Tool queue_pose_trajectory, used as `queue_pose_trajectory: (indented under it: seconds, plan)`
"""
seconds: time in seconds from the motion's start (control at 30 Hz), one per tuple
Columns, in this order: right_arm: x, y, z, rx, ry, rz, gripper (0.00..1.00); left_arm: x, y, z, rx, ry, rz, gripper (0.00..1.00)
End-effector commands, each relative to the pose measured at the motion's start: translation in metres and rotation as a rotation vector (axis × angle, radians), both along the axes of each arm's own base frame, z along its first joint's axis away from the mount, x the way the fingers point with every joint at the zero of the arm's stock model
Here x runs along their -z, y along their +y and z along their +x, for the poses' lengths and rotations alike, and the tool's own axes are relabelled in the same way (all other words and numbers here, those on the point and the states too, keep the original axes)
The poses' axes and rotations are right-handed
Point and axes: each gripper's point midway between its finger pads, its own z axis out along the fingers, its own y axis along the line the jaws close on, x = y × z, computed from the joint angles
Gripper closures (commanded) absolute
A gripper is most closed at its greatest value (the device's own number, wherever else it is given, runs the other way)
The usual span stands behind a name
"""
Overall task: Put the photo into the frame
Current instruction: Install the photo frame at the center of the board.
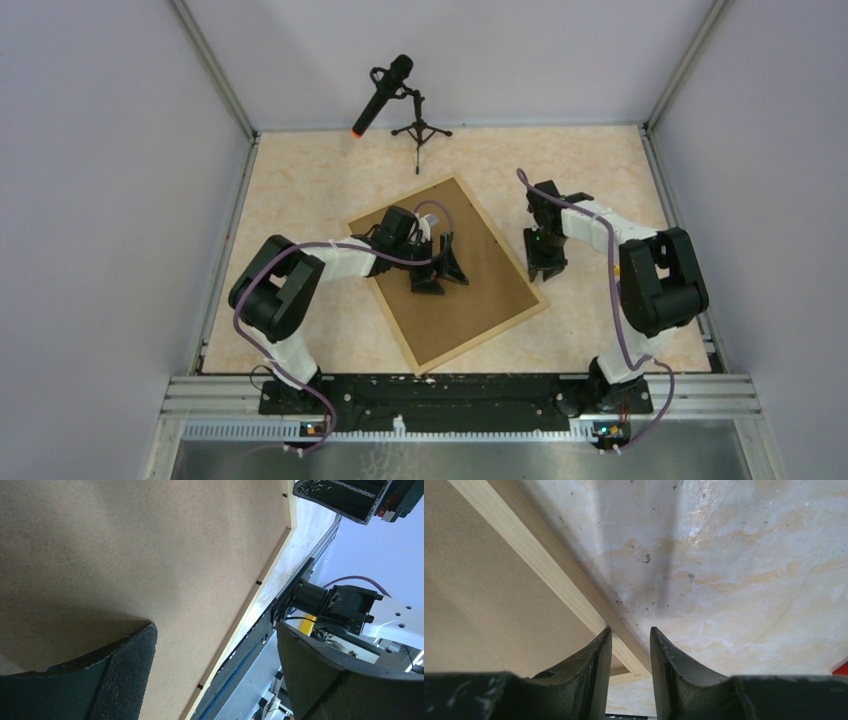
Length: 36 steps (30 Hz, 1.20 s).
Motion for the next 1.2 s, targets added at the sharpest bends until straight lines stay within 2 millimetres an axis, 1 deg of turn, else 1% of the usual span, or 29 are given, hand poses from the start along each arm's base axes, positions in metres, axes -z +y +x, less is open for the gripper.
queue_pose_trajectory:
  seconds: [0.0,0.27,0.4,0.5,0.6,0.67,0.73,0.8,0.83,0.87,0.9,0.93,0.97,1.03,1.1,1.17]
  plan:
    - [0.003,0.010,0.006,-0.029,-0.015,0.029,0.66,0.032,0.019,-0.003,-0.038,0.017,0.115,0.06]
    - [0.016,0.011,-0.016,-0.052,0.061,0.009,0.66,0.033,0.019,-0.002,-0.042,0.015,0.117,0.05]
    - [0.022,0.011,-0.023,-0.048,0.073,0.009,0.67,0.034,0.019,-0.001,-0.042,0.017,0.119,0.05]
    - [0.029,0.009,-0.023,-0.042,0.074,-0.002,0.67,0.035,0.018,0.000,-0.040,0.017,0.116,0.05]
    - [0.036,0.010,-0.016,-0.034,0.066,-0.007,0.67,0.036,0.019,0.000,-0.044,0.019,0.119,0.05]
    - [0.037,0.015,-0.010,-0.032,0.061,0.005,0.67,0.036,0.019,0.000,-0.045,0.020,0.118,0.05]
    - [0.030,0.020,-0.006,-0.034,0.054,0.026,0.67,0.035,0.019,-0.001,-0.041,0.016,0.121,0.05]
    - [0.010,0.020,-0.004,-0.036,0.032,0.035,0.64,0.030,0.021,0.001,-0.030,-0.012,0.131,0.05]
    - [-0.002,0.020,0.002,-0.031,-0.004,0.042,0.61,0.023,0.022,0.003,-0.026,-0.034,0.139,0.04]
    - [-0.013,0.017,0.003,-0.024,-0.023,0.048,0.57,0.014,0.023,0.005,-0.024,-0.063,0.148,0.03]
    - [-0.020,0.015,0.005,-0.016,-0.038,0.059,0.55,0.003,0.027,0.007,-0.026,-0.096,0.160,0.02]
    - [-0.027,0.014,0.006,-0.012,-0.049,0.069,0.55,-0.015,0.030,0.010,-0.031,-0.141,0.166,0.02]
    - [-0.028,0.012,0.005,-0.010,-0.048,0.069,0.55,-0.027,0.035,0.013,-0.048,-0.181,0.188,0.01]
    - [-0.025,0.011,0.005,-0.017,-0.043,0.060,0.55,-0.041,0.052,0.008,-0.081,-0.204,0.256,0.03]
    - [-0.019,0.008,0.005,-0.020,-0.033,0.041,0.58,-0.041,0.078,0.002,-0.148,-0.181,0.373,0.07]
    - [-0.018,0.007,0.008,-0.023,-0.038,0.036,0.61,-0.032,0.105,-0.010,-0.212,-0.121,0.483,0.09]
